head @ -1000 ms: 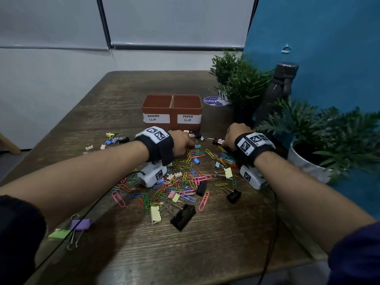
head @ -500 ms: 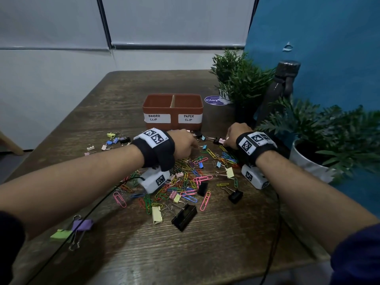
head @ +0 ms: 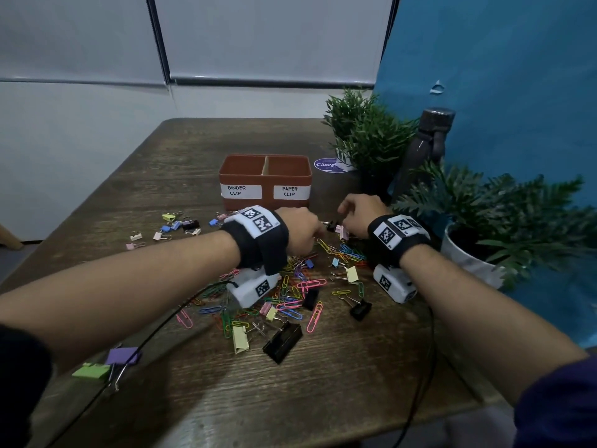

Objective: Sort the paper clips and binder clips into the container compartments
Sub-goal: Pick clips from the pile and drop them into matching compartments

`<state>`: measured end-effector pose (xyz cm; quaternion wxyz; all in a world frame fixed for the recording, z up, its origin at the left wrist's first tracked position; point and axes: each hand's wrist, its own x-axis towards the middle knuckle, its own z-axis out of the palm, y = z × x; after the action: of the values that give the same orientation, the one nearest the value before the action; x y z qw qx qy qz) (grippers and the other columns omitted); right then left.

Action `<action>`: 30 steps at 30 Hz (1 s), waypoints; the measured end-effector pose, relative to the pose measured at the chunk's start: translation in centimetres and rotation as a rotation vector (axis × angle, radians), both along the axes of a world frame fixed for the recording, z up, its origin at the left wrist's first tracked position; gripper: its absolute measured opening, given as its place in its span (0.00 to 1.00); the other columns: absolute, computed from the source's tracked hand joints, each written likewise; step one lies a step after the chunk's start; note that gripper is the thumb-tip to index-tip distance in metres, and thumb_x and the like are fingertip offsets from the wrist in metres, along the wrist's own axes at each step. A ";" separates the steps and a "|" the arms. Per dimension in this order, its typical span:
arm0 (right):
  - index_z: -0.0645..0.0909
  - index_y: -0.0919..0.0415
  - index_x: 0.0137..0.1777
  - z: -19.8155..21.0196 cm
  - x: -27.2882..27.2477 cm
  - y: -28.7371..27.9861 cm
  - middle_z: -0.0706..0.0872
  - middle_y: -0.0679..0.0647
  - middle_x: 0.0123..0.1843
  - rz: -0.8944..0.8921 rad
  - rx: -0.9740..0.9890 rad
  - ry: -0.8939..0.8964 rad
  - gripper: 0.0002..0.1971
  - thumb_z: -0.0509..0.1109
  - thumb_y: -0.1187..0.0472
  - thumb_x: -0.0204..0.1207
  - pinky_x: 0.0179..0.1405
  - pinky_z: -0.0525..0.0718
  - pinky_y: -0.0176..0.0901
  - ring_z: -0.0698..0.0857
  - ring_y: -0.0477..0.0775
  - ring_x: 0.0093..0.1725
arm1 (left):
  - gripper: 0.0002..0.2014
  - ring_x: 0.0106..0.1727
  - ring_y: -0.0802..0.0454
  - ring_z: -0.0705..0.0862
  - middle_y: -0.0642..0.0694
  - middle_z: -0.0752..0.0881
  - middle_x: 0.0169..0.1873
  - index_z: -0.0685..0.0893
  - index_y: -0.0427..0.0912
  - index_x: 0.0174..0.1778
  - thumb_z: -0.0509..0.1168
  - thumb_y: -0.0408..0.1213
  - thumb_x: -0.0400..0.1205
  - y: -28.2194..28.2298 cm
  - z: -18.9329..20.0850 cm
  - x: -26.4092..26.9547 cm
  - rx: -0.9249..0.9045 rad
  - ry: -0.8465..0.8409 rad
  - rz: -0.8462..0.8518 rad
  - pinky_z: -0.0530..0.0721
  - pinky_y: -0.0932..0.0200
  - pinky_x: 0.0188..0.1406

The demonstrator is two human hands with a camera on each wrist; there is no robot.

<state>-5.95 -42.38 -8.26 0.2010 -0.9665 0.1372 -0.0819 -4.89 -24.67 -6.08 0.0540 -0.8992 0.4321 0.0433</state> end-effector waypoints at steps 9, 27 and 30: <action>0.90 0.50 0.49 0.1 -2.0 -0.8 0.87 0.47 0.48 0.067 -0.111 0.159 0.07 0.70 0.60 0.78 0.43 0.80 0.41 0.84 0.50 0.47 | 0.18 0.54 0.47 0.86 0.46 0.89 0.55 0.87 0.45 0.63 0.60 0.33 0.80 -2.2 -1.1 0.4 0.147 0.044 -0.033 0.87 0.48 0.56; 0.81 0.58 0.69 -0.9 -0.7 -2.0 0.85 0.59 0.67 0.016 -0.161 0.155 0.18 0.69 0.59 0.80 0.64 0.82 0.49 0.83 0.60 0.66 | 0.28 0.61 0.45 0.83 0.45 0.83 0.64 0.75 0.53 0.77 0.61 0.32 0.79 -4.8 -2.6 1.6 0.127 0.042 -0.043 0.86 0.48 0.57; 0.83 0.59 0.67 -1.1 -0.6 -2.2 0.86 0.59 0.65 0.009 -0.185 0.167 0.17 0.70 0.59 0.78 0.63 0.83 0.51 0.84 0.61 0.64 | 0.23 0.58 0.46 0.84 0.44 0.86 0.59 0.81 0.48 0.71 0.59 0.29 0.80 -4.3 -2.2 1.8 0.089 0.063 -0.032 0.86 0.48 0.58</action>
<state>-6.54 -44.56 -9.37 0.0992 -0.9849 0.1410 -0.0123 -3.09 -29.01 -8.26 0.0808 -0.8871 0.4455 0.0899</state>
